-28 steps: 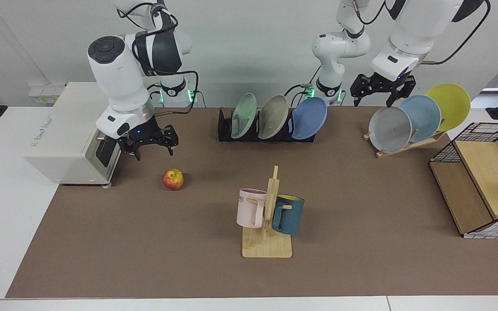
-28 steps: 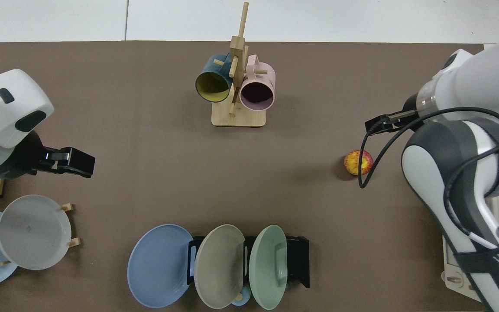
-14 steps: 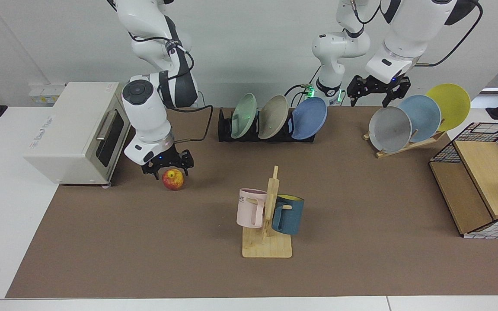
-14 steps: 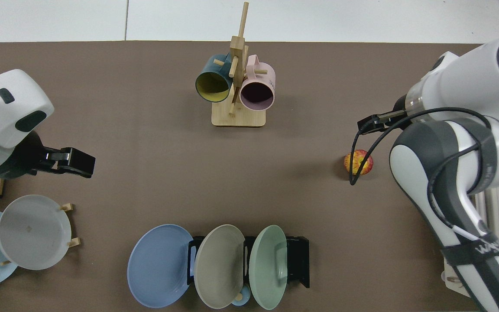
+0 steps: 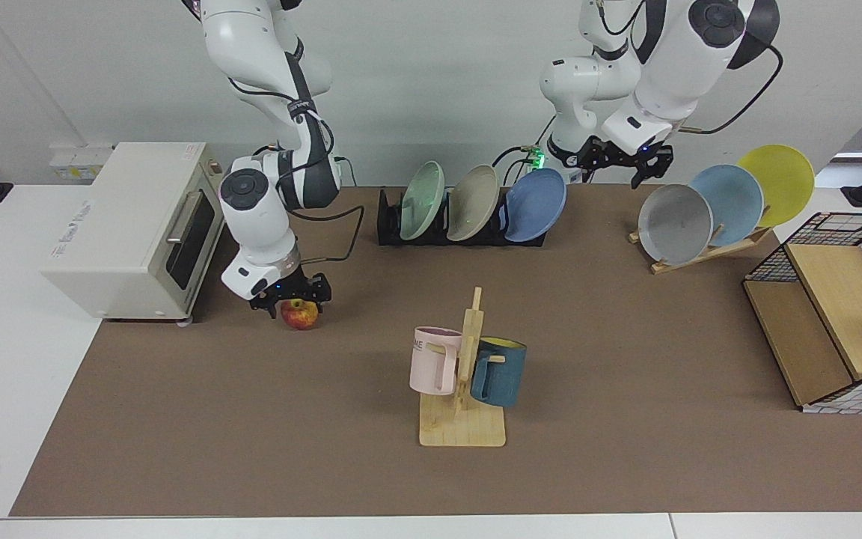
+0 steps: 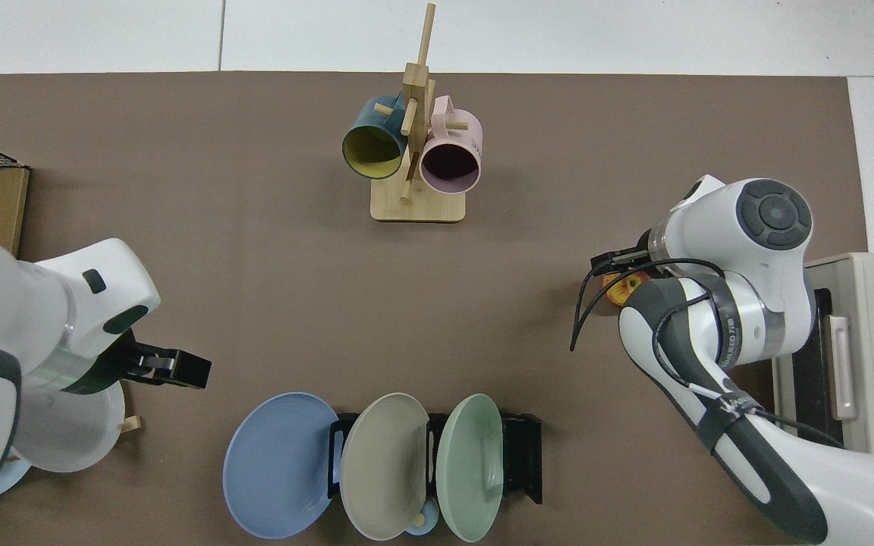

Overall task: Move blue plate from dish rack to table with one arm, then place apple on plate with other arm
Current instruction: 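Lower the left gripper to the blue plate in the dish rack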

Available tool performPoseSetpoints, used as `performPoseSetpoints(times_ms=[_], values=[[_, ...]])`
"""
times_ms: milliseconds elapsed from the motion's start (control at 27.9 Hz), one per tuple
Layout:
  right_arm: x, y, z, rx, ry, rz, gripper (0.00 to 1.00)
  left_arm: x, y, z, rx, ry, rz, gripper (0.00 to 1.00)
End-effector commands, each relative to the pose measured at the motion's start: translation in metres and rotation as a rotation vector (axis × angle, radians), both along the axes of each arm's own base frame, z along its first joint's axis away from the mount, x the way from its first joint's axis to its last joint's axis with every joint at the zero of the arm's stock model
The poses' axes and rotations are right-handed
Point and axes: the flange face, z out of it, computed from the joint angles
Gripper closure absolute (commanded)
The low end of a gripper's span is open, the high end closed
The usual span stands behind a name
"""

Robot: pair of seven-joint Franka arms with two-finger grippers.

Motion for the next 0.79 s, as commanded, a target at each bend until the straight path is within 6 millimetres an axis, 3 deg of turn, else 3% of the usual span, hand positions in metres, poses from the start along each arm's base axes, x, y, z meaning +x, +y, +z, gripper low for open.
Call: performPoseSetpoints(times_ms=[0, 358, 466, 609, 753], values=[[-0.001, -0.009, -0.026, -0.007, 0.014, -0.020, 0.00, -0.019, 0.007, -0.048, -0.030, -0.002, -0.015, 0.00], [-0.010, -0.005, -0.044, -0.011, 0.056, -0.033, 0.04, -0.037, 0.010, -0.115, -0.105, 0.055, -0.062, 0.00], [-0.012, -0.003, -0.044, -0.012, 0.063, -0.027, 0.34, -0.049, 0.009, -0.133, -0.108, 0.099, -0.068, 0.00], [-0.016, 0.002, -0.046, -0.014, 0.075, -0.021, 0.72, -0.065, 0.005, -0.143, -0.113, 0.137, -0.070, 0.00], [-0.014, 0.007, -0.040, -0.014, 0.074, -0.011, 0.91, -0.080, 0.001, -0.148, -0.103, 0.146, -0.081, 0.02]])
